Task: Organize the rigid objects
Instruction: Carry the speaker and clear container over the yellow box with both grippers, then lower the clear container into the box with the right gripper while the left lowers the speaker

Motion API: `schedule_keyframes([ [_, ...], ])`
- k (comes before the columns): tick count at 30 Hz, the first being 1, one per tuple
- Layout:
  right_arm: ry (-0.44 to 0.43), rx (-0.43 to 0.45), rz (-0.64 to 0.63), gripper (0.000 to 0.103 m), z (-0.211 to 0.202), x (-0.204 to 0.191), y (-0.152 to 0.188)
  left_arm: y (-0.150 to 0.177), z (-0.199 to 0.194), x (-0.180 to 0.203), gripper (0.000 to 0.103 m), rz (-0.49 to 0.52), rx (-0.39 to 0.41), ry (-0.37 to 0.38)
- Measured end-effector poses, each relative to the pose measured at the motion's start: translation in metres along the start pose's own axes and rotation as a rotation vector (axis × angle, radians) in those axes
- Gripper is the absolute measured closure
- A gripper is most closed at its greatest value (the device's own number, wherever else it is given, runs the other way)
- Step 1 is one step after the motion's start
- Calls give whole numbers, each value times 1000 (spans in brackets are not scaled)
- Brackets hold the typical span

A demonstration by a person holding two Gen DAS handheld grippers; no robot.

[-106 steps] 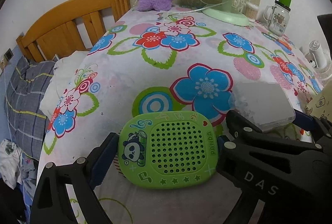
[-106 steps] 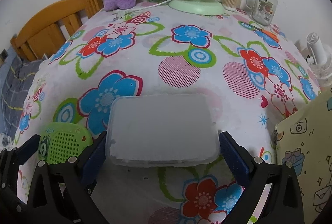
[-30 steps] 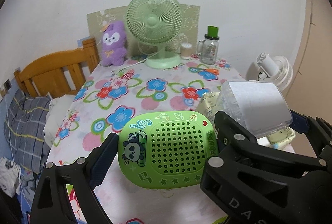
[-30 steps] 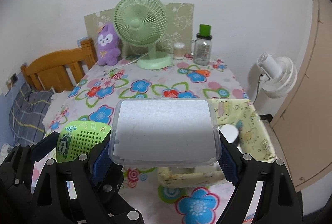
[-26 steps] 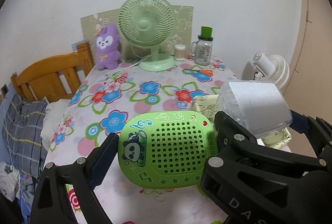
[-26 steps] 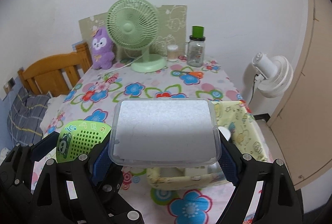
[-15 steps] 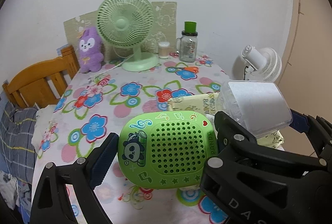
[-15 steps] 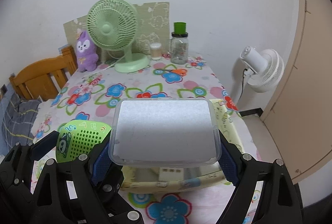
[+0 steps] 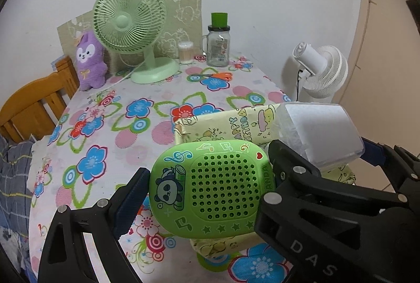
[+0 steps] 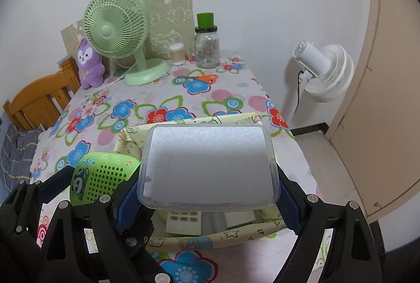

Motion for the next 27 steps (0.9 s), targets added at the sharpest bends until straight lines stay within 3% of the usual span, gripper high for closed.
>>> schedule_keyframes([
  [13, 23, -62, 36, 14, 29, 24, 10, 4, 26, 19, 8, 34, -47, 29],
  [27, -19, -45, 8, 13, 36, 20, 6, 1, 33, 20, 8, 57, -53, 14],
])
Point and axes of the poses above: each gripper's, at about its wrist camera, not at the fingertips, and z roughly the way its jaws point, x to its right, y to its underside, the point moved 9 cm from there along z, roughly the way its jaws point, and after that the axes turned 6 degrees about x, right-handed, at the moved point
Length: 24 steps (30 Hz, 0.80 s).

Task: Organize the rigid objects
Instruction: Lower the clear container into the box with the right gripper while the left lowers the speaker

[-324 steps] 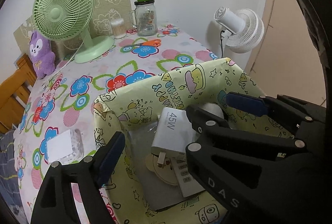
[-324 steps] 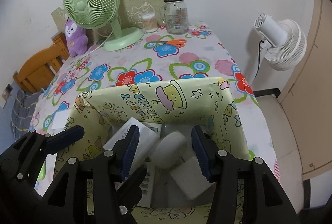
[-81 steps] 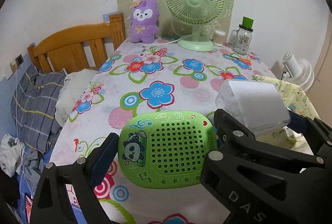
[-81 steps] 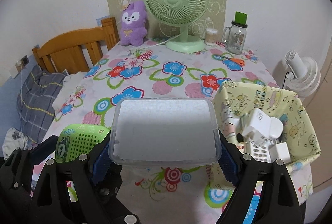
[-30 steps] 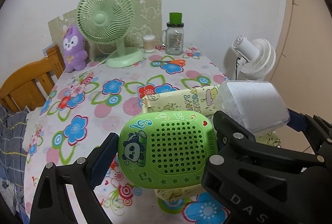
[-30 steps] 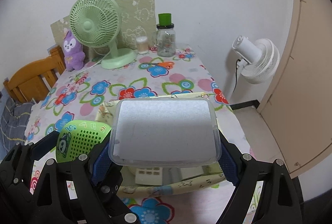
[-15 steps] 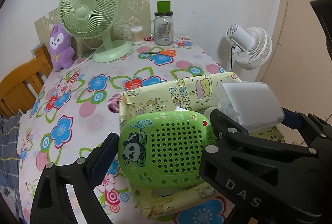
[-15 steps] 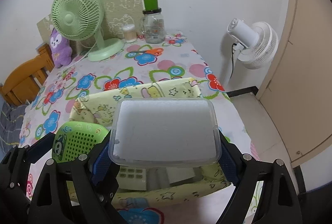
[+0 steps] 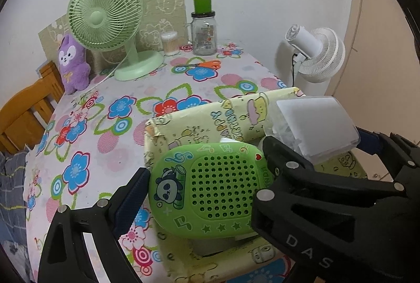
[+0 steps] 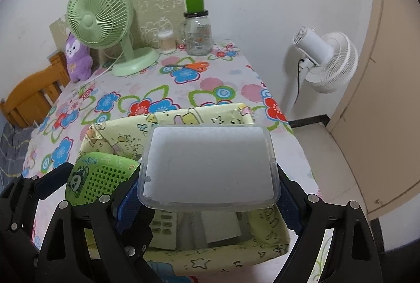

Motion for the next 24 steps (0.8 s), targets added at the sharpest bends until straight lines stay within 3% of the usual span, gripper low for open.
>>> schedule_keyframes([
  [4, -54, -20, 46, 12, 4, -8, 2, 0, -6, -11, 8, -17, 8, -9],
  [10, -70, -1, 18, 5, 0, -21, 1, 3, -10, -18, 8, -29, 11, -8],
  [24, 30, 39, 16, 5, -11, 14, -3, -3, 2, 12, 8, 5, 9, 51],
])
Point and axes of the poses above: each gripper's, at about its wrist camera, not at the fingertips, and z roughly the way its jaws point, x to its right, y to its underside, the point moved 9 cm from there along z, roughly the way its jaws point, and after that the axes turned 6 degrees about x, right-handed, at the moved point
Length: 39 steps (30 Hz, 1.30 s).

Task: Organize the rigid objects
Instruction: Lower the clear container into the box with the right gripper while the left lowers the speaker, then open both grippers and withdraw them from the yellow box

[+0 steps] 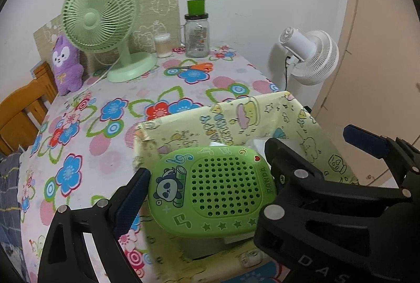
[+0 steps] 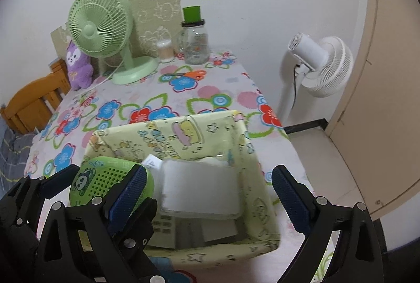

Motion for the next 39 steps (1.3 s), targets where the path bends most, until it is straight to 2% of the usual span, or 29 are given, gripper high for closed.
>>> schedule_keyframes([
  [10, 15, -38, 40, 5, 15, 19, 7, 1, 20, 14, 8, 17, -26, 15],
  [15, 21, -54, 25, 5, 22, 18, 11, 10, 34, 15, 8, 3, -84, 25],
  [18, 18, -64, 26, 5, 26, 19, 13, 11, 35, 18, 7, 15, -81, 19],
  [30, 15, -75, 31, 5, 25, 18, 21, 15, 31, 20, 2, 30, -80, 14],
  [39, 21, -39, 31, 5, 6, 17, 18, 14, 8, 16, 0, 36, -54, -1],
])
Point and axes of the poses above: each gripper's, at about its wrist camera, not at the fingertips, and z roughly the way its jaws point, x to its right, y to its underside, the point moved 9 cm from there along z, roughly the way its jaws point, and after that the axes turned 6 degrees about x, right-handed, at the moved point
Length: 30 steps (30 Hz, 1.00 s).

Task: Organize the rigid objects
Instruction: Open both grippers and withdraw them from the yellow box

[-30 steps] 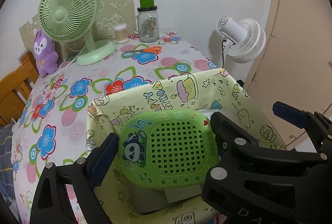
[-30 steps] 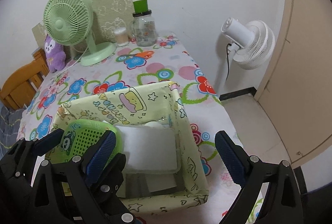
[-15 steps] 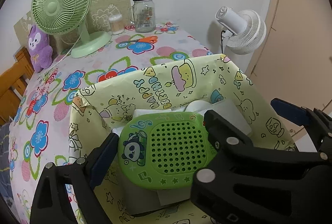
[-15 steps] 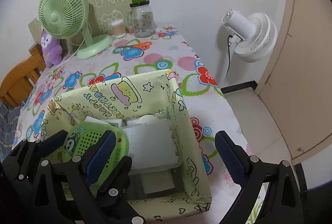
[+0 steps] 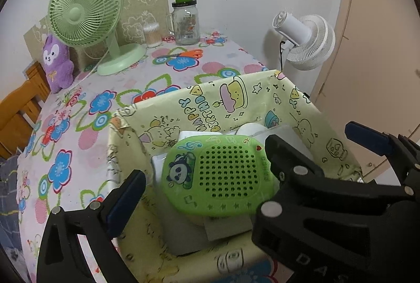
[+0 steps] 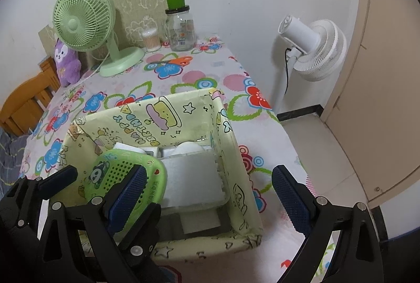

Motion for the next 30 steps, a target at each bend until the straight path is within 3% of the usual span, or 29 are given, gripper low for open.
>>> schedule_keyframes([
  [30, -77, 76, -46, 5, -64, -71, 7, 21, -88, -86, 0, -97, 127, -96],
])
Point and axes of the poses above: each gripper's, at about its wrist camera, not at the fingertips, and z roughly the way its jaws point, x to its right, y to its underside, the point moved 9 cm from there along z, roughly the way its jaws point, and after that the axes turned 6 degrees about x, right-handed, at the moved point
